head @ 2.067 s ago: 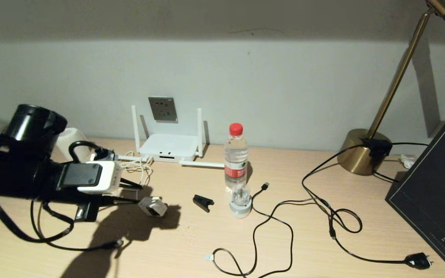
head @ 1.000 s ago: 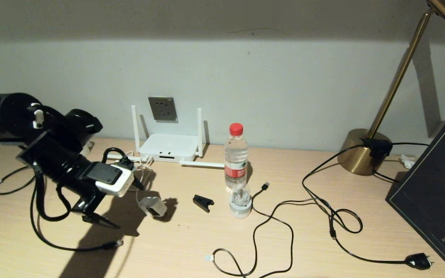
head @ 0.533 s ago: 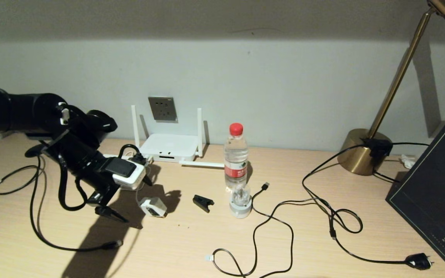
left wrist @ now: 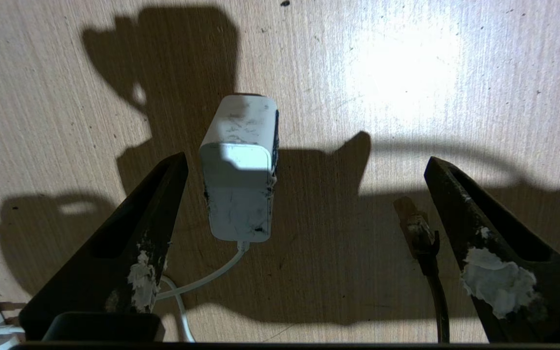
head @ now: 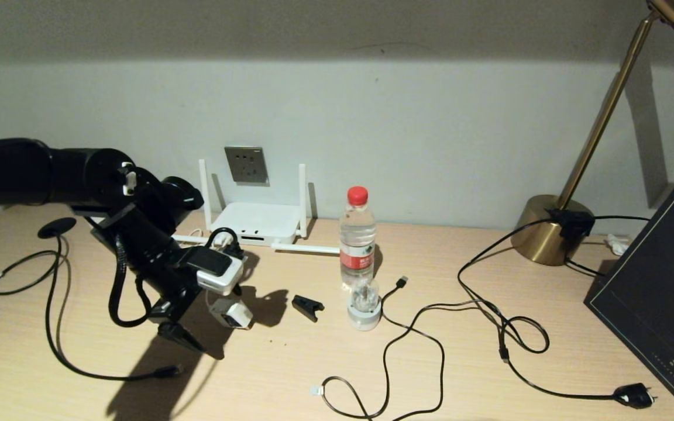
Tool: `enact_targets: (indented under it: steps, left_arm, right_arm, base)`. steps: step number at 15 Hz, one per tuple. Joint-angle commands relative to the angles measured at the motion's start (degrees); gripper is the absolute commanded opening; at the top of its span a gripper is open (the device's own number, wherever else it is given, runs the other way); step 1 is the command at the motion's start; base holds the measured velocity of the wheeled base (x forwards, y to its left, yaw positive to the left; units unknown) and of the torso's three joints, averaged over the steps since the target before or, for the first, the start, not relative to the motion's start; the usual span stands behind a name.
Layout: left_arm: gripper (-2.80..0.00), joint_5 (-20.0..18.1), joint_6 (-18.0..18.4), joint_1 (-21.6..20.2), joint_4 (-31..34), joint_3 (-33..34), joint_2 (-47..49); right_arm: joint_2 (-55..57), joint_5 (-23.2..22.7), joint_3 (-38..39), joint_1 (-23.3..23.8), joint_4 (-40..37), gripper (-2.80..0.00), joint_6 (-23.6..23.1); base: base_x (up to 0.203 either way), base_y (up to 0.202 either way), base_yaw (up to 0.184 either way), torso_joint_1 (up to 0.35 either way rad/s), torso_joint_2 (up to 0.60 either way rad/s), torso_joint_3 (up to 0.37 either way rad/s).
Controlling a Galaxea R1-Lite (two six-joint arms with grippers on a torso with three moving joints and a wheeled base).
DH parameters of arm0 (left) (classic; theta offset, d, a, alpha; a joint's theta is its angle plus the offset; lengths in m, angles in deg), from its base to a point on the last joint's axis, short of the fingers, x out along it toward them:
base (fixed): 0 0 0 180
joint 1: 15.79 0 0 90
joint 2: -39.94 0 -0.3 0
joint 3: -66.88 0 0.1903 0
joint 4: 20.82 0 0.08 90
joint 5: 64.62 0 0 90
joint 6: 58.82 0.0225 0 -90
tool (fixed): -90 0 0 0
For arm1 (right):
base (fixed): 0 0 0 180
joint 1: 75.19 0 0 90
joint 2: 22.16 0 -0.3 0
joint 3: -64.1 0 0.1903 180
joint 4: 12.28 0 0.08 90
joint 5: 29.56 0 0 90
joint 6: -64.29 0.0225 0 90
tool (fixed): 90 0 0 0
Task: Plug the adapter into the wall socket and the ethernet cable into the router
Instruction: Pick up plug
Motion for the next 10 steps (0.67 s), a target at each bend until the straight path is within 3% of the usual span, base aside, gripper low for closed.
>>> enact_targets:
  steps: [1, 10]
  left_arm:
    - [0.00, 0.0, 0.5, 0.1, 0.2, 0.1, 0.7]
    - [0.00, -0.1, 0.4, 0.0, -0.1, -4.3, 4.9]
  right_arm:
    - [0.0, 0.0, 2.0, 0.0, 0.0, -2.80, 0.0]
    - [0.1, 0.0, 2.0, 0.0, 0.0, -2.80, 0.0]
  base:
    - [0.000, 0.000, 0.000, 0.000, 0.00, 0.000]
    - [0.000, 0.000, 0.000, 0.000, 0.00, 0.000]
